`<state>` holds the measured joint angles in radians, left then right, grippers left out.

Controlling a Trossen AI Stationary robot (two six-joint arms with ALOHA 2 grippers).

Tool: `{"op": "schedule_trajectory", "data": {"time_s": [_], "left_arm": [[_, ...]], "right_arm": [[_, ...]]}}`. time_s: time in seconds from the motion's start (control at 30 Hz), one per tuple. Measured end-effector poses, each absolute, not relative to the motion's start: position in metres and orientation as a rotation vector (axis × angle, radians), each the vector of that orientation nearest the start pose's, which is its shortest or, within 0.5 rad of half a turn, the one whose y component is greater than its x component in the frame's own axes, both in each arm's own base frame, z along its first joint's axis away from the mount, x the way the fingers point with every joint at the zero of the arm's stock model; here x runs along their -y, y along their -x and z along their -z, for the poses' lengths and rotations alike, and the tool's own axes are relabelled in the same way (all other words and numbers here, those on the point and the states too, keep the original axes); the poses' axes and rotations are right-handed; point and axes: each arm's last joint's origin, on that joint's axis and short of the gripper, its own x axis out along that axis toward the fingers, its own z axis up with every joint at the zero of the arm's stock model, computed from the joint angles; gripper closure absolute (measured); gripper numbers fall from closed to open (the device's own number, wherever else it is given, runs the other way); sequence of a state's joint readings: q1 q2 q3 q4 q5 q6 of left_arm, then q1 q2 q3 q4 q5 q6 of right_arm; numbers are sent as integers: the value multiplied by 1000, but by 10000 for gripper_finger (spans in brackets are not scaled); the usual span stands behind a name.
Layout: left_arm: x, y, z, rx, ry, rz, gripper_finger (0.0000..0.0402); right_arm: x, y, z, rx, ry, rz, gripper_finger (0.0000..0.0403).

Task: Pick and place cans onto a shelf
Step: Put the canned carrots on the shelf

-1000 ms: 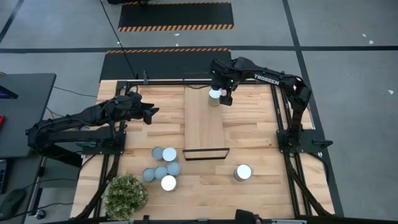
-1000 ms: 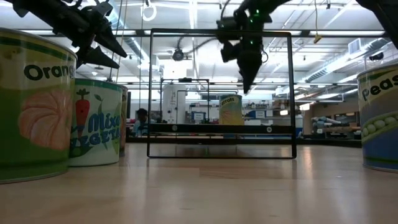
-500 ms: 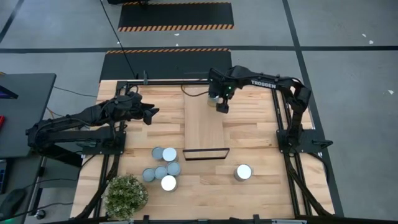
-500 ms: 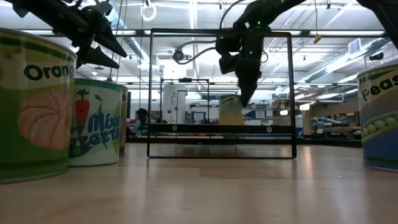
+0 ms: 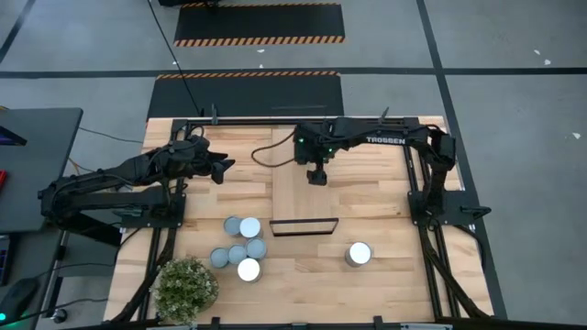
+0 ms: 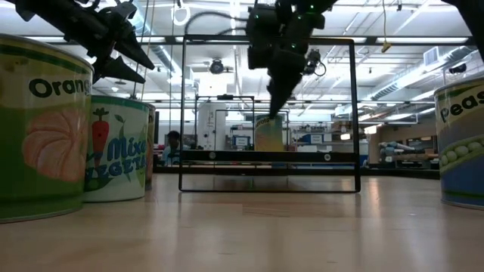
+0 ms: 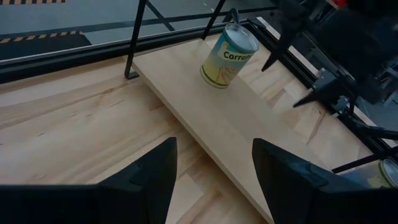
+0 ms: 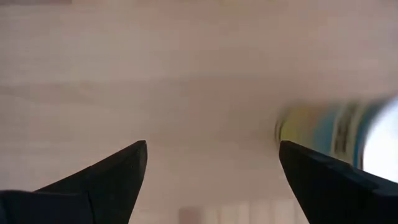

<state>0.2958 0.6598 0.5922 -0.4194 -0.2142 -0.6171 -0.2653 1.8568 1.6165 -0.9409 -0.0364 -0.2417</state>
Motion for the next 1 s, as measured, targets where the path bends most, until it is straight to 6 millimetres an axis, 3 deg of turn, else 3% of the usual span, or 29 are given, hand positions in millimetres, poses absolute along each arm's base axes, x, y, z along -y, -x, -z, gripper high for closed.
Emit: {"op": "schedule_trajectory", "data": {"time_s": [0.17,0.3,0.53,1.0], "left_arm": [[-48,-137,-264,-323,616,-627,186],[-48,-137,-264,-327,621,-613,186],[-48,-137,-264,-326,624,-613,186],[-47,-137,-264,-320,644,-614,186]], "right_arm": [[94,-384,-271,-1084,220,49,34],[103,-390,-269,-1052,291,103,39],[129,-390,-254,-1078,237,164,45],[155,-384,-258,-1057,230,233,47]]}}
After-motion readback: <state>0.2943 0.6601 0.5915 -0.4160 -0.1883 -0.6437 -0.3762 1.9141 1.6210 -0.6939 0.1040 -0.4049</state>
